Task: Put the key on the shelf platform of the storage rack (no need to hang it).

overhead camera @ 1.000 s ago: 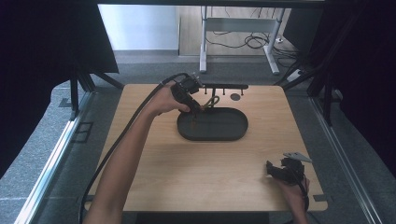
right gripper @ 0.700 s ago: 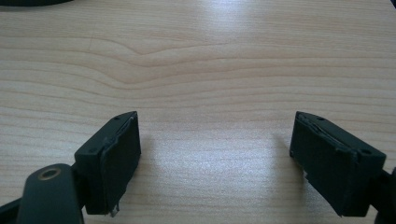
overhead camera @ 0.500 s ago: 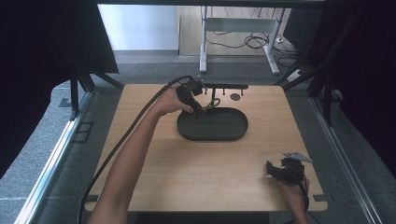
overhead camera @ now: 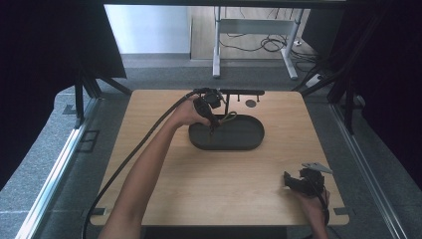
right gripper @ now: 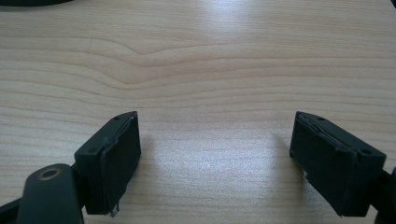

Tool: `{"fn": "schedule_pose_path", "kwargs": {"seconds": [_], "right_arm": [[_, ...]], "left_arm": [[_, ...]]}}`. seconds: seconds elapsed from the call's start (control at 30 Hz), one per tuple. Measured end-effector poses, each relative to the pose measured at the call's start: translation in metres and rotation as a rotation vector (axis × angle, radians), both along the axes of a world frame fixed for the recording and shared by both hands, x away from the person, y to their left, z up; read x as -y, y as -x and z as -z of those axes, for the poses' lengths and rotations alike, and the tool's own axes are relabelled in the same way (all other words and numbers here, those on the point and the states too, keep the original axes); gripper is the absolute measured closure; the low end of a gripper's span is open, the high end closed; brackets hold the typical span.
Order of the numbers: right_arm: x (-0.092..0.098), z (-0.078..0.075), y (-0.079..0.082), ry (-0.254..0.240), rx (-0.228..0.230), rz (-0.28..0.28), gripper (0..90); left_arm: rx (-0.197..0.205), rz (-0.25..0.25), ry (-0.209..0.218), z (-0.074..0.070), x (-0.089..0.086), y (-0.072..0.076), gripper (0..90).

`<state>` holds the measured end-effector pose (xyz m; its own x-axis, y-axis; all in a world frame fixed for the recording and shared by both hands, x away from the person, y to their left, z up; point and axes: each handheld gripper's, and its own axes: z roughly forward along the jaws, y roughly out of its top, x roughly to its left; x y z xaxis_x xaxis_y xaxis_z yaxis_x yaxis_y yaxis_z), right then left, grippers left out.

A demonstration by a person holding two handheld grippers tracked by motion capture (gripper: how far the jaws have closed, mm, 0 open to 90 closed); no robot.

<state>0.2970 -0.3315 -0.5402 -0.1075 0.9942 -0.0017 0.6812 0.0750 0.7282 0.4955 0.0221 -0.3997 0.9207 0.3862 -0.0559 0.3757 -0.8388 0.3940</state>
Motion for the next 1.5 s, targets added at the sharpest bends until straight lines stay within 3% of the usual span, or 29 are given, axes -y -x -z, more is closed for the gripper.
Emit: {"fn": "schedule_pose_path", "kwargs": {"seconds": [0.57, 1.5], "right_arm": [[0.0, 0.0, 0.0, -0.003, -0.001, 0.001, 16.5], [0.0, 0.0, 0.0, 0.001, 0.0, 0.001, 16.5]], "left_arm": [[0.004, 0.007, -0.044, 0.022, 0.006, 0.002, 67.0], [0.01, -0.004, -0.084, 0.042, 0.012, 0.001, 66.0]]}}
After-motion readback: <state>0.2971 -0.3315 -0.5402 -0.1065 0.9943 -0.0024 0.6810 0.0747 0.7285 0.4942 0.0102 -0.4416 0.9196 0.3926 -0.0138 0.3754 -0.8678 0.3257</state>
